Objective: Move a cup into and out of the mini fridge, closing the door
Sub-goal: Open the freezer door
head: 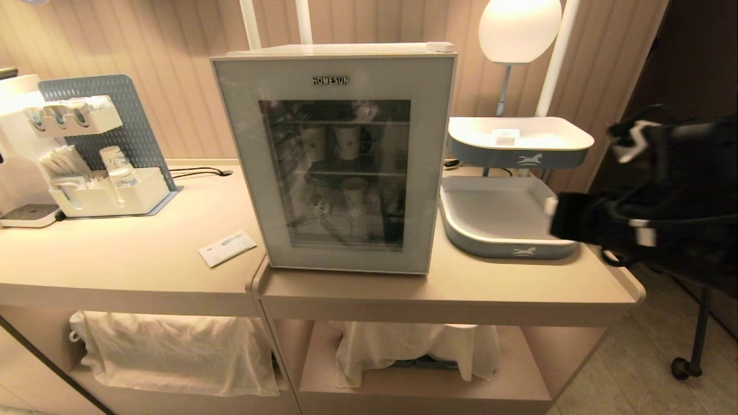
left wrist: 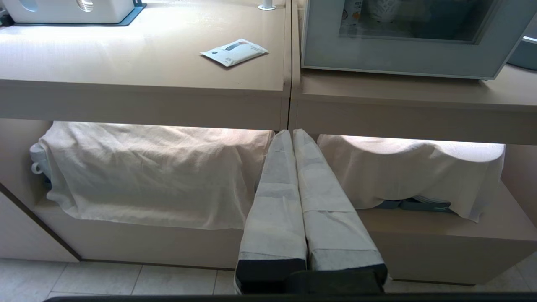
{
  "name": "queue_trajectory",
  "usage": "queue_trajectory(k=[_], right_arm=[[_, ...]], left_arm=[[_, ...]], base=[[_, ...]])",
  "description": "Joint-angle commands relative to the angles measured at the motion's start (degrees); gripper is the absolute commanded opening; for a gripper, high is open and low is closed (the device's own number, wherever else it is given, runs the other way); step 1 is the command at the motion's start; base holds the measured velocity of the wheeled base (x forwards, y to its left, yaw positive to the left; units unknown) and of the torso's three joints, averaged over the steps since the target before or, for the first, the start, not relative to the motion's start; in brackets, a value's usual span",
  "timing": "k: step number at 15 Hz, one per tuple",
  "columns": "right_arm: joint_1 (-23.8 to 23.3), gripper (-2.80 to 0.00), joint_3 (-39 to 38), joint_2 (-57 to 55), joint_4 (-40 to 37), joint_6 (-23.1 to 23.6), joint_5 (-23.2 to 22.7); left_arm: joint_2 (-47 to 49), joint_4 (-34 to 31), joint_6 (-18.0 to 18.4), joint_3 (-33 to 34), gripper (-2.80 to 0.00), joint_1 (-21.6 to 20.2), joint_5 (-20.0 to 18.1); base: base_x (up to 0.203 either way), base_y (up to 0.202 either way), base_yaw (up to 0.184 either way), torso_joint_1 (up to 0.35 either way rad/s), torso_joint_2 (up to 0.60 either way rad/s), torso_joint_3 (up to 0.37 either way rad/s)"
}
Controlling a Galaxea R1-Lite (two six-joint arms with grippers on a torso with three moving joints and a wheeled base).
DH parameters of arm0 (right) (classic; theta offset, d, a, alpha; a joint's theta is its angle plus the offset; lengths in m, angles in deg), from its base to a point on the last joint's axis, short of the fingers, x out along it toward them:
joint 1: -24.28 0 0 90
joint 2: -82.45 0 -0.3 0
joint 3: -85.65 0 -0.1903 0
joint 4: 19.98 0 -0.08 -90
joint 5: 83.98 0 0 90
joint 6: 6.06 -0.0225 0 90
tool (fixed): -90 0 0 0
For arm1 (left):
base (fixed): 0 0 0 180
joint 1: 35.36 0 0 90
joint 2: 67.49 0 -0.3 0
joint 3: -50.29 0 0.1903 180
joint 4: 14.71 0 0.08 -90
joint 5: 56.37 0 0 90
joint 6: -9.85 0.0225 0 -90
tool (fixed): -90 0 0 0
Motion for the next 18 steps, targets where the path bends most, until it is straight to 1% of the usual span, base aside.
queue_trajectory(k=[1, 2, 3, 5, 6, 7, 8, 9, 10, 12, 13, 15, 16, 17, 18], right_arm=[[-9.27, -2.80, -5.70, 22.79, -0.62, 3.00, 3.02], [-13.39, -2.80, -7.58, 30.99, -1.15, 5.64, 4.22], [-17.16, -2.80, -9.31, 39.55, -1.81, 9.26, 5.46], [-22.91, -2.80, -11.95, 53.49, -3.61, 17.02, 8.06], [-25.06, -2.80, -13.21, 58.95, -4.65, 20.42, 9.09], [-26.38, -2.80, -14.84, 63.40, -5.72, 23.22, 9.54], [-26.48, -2.80, -17.08, 66.86, -6.90, 25.41, 8.95], [-25.73, -2.80, -20.36, 69.02, -7.58, 26.21, 7.94], [-25.58, -2.80, -23.93, 71.51, -7.65, 25.89, 6.12], [-25.59, -2.80, -30.79, 80.00, -7.06, 25.67, -2.39], [-25.65, -2.80, -36.23, 82.47, -4.54, 25.56, -5.51], [-25.73, -2.80, -47.94, 82.86, -0.28, 26.01, -11.02], [-25.76, -2.80, -51.30, 82.73, -0.50, 26.13, -13.29], [-25.78, -2.80, -52.36, 82.61, -3.29, 26.15, -16.68], [-25.80, -2.80, -51.51, 82.52, -8.52, 25.82, -22.16]], left_arm=[[0.09, 0.02, -0.03, 0.09, -2.80, -0.02, 0.02], [0.09, 0.02, -0.12, 0.00, -2.80, -0.02, 0.02], [0.09, 0.02, -0.12, 0.09, -2.80, -0.02, 0.02], [0.02, 0.02, -0.12, 0.09, -2.80, -0.02, 0.02], [0.09, 0.02, -0.12, 0.09, -2.80, -0.02, 0.02], [0.03, 0.02, -0.12, 0.03, -2.80, -0.02, 0.02], [0.09, 0.02, -0.12, 0.01, -2.80, -0.02, 0.02], [0.09, 0.02, -0.12, 0.09, -2.80, -0.02, 0.02], [0.09, 0.02, -0.12, 0.09, -2.80, -0.02, 0.02], [0.01, 0.02, -0.12, 0.01, -2.80, -0.02, 0.02], [0.09, 0.02, -0.12, 0.09, -2.80, -0.02, 0.02], [0.08, 0.02, -0.12, 0.09, -2.80, -0.02, 0.02], [0.01, 0.02, -0.12, 0.09, -2.80, -0.01, 0.02], [0.08, 0.02, -0.12, 0.08, -2.80, -0.02, 0.02], [0.00, 0.02, -0.12, 0.09, -2.80, -0.02, 0.02]], base=[[0.000, 0.000, 0.000, 0.000, 0.00, 0.000], [0.000, 0.000, 0.000, 0.000, 0.00, 0.000], [0.000, 0.000, 0.000, 0.000, 0.00, 0.000], [0.000, 0.000, 0.000, 0.000, 0.00, 0.000], [0.000, 0.000, 0.000, 0.000, 0.00, 0.000], [0.000, 0.000, 0.000, 0.000, 0.00, 0.000], [0.000, 0.000, 0.000, 0.000, 0.00, 0.000], [0.000, 0.000, 0.000, 0.000, 0.00, 0.000], [0.000, 0.000, 0.000, 0.000, 0.00, 0.000], [0.000, 0.000, 0.000, 0.000, 0.00, 0.000], [0.000, 0.000, 0.000, 0.000, 0.00, 0.000], [0.000, 0.000, 0.000, 0.000, 0.00, 0.000], [0.000, 0.000, 0.000, 0.000, 0.00, 0.000], [0.000, 0.000, 0.000, 0.000, 0.00, 0.000], [0.000, 0.000, 0.000, 0.000, 0.00, 0.000]])
